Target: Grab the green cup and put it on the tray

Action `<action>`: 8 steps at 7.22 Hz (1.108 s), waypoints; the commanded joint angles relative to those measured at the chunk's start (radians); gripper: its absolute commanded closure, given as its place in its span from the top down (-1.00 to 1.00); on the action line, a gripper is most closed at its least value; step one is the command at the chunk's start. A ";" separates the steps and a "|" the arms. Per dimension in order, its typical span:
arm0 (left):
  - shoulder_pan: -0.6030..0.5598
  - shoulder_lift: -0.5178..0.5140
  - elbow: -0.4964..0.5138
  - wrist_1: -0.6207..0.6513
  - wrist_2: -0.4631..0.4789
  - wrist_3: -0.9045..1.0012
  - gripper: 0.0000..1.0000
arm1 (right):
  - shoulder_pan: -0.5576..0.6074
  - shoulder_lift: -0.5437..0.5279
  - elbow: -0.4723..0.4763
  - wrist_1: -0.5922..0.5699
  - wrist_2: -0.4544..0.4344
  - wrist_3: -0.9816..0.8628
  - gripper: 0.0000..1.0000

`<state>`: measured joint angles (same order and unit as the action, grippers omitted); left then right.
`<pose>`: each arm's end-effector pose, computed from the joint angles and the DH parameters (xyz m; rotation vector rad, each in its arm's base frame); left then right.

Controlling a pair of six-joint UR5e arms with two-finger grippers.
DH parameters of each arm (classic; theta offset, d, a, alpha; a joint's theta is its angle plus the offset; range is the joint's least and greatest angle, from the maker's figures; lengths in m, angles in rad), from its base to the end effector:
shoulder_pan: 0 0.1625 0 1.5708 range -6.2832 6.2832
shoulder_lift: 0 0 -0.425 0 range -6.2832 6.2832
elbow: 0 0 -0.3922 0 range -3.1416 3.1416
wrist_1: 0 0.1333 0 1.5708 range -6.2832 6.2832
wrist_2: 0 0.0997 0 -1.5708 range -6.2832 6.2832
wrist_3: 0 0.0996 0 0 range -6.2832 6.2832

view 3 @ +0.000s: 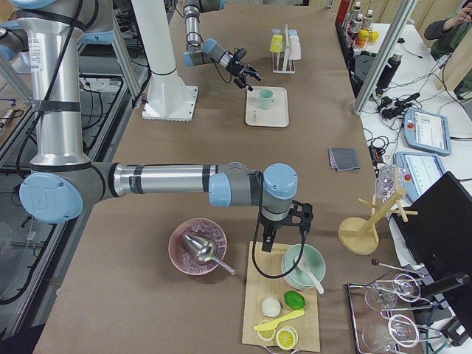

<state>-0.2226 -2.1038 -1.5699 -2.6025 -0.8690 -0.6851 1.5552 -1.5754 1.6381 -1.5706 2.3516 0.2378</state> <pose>0.5715 -0.3320 0.2304 1.2334 0.9642 -0.0269 0.0555 -0.4943 0.6273 -0.0395 -0.7830 0.1862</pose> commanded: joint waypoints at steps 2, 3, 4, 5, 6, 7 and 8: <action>-0.238 0.022 -0.160 0.276 -0.421 0.007 0.97 | 0.000 -0.001 0.000 0.001 0.000 0.000 1.00; -0.370 0.012 -0.163 0.412 -0.565 0.009 0.97 | 0.000 -0.002 0.000 0.001 -0.002 0.000 1.00; -0.503 -0.011 -0.164 0.553 -0.731 0.009 0.97 | 0.000 -0.002 0.000 0.001 -0.002 0.000 1.00; -0.635 -0.012 -0.164 0.650 -0.849 0.021 0.97 | 0.000 -0.003 0.000 0.001 -0.002 0.000 1.00; -0.767 -0.012 -0.164 0.786 -0.964 0.079 0.97 | 0.000 -0.003 0.002 0.001 -0.002 0.000 1.00; -0.899 0.001 -0.160 0.921 -1.096 0.216 0.97 | 0.000 -0.003 0.002 0.001 -0.002 0.000 1.00; -1.014 0.025 -0.156 1.050 -1.201 0.301 0.97 | 0.000 -0.003 0.002 0.001 -0.002 0.000 1.00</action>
<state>-1.0823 -2.1013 -1.7303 -1.7177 -1.9256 -0.5020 1.5555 -1.5783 1.6395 -1.5692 2.3501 0.2378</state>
